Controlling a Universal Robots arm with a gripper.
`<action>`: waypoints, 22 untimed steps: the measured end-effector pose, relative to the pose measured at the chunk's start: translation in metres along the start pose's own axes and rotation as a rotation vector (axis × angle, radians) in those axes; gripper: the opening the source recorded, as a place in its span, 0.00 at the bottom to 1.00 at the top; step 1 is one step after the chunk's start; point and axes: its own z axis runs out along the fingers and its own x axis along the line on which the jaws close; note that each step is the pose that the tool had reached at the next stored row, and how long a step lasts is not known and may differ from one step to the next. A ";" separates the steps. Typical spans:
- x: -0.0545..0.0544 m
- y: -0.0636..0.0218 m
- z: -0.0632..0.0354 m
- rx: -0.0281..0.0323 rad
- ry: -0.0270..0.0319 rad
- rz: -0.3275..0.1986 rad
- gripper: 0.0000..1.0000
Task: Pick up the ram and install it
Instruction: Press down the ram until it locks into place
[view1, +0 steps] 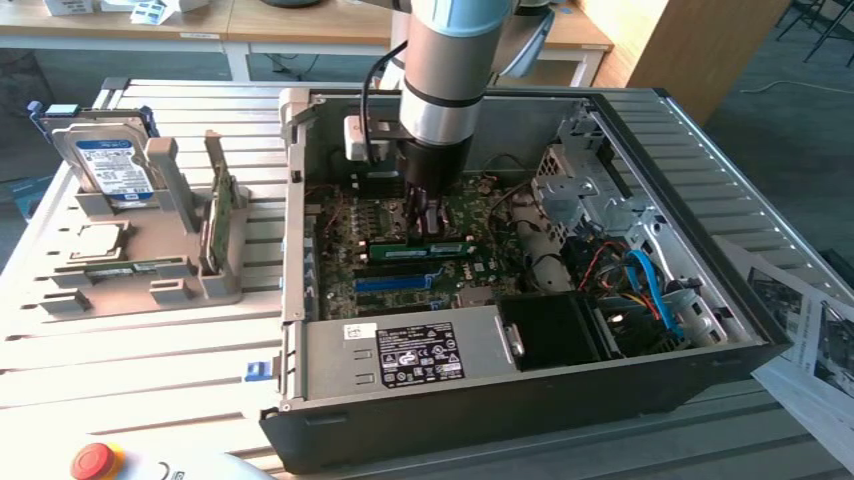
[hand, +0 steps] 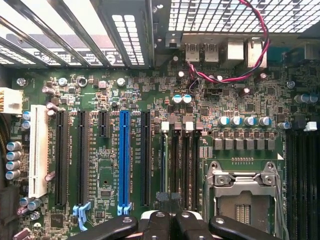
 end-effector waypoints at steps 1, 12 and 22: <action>0.000 0.0000 0.0000 0.0001 0.0000 0.000 0.11; 0.000 -0.0001 0.0018 0.0002 -0.0004 0.000 0.11; 0.000 -0.0001 0.0044 0.0005 -0.0001 0.000 0.11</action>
